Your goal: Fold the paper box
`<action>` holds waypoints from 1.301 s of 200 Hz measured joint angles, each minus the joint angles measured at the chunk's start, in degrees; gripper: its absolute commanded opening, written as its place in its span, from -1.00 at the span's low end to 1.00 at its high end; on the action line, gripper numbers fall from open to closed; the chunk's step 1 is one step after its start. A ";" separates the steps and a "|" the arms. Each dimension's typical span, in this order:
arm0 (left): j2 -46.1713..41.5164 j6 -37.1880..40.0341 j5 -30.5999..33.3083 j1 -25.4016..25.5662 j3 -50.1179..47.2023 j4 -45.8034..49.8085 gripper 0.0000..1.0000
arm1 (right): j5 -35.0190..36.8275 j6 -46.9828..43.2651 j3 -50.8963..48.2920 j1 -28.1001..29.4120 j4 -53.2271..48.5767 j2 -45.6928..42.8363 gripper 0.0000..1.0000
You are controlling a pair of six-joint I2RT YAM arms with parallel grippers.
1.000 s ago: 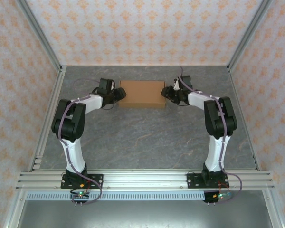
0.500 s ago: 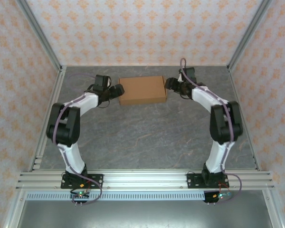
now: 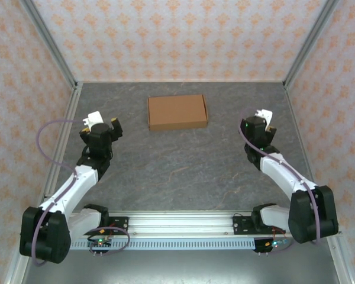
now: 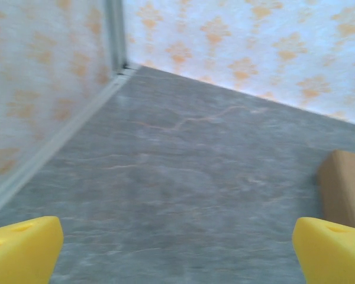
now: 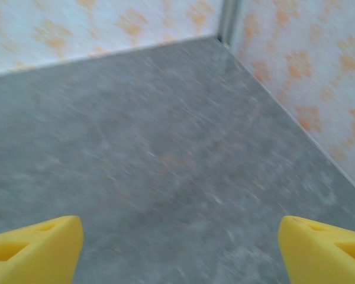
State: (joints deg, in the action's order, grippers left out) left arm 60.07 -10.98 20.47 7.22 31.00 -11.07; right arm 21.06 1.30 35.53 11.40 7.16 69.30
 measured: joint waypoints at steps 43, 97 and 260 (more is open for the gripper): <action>7.87 7.04 -1.09 -2.45 -5.16 -9.31 1.00 | 0.42 -4.02 -9.97 -1.09 15.34 4.52 0.78; 19.91 9.01 -7.72 -3.63 -6.32 -20.85 1.00 | -6.58 -6.40 -14.03 -4.15 33.24 14.27 0.79; 25.49 11.06 -18.82 -5.77 -6.10 -29.38 1.00 | -18.75 -4.98 -12.22 -9.68 36.98 17.59 0.99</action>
State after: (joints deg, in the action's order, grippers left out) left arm 85.56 0.08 1.65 1.45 24.91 -40.45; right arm 2.31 -3.68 23.31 1.72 44.14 86.89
